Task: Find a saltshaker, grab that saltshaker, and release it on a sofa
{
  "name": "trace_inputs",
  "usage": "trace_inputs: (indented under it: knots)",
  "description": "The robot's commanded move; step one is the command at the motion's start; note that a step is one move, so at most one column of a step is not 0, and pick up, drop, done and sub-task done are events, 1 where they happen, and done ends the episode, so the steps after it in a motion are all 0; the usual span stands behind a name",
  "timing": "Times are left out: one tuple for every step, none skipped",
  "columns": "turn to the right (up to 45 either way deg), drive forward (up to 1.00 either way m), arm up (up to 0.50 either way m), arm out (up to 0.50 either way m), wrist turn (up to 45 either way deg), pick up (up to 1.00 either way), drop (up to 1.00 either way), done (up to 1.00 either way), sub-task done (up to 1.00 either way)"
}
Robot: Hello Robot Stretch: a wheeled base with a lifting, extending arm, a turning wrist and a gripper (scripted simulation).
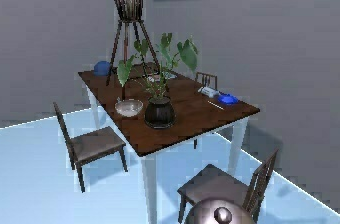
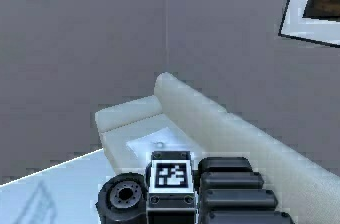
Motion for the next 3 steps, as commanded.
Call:
trace_inputs:
  knots:
    - [0.0,0.00,0.00,0.48,0.0,0.00,0.00,0.00,0.00]
    - [0.0,0.00,0.00,0.00,45.0,0.00,0.00,0.00,0.00]
    - [0.0,0.00,0.00,0.00,45.0,0.00,0.00,0.00,0.00]
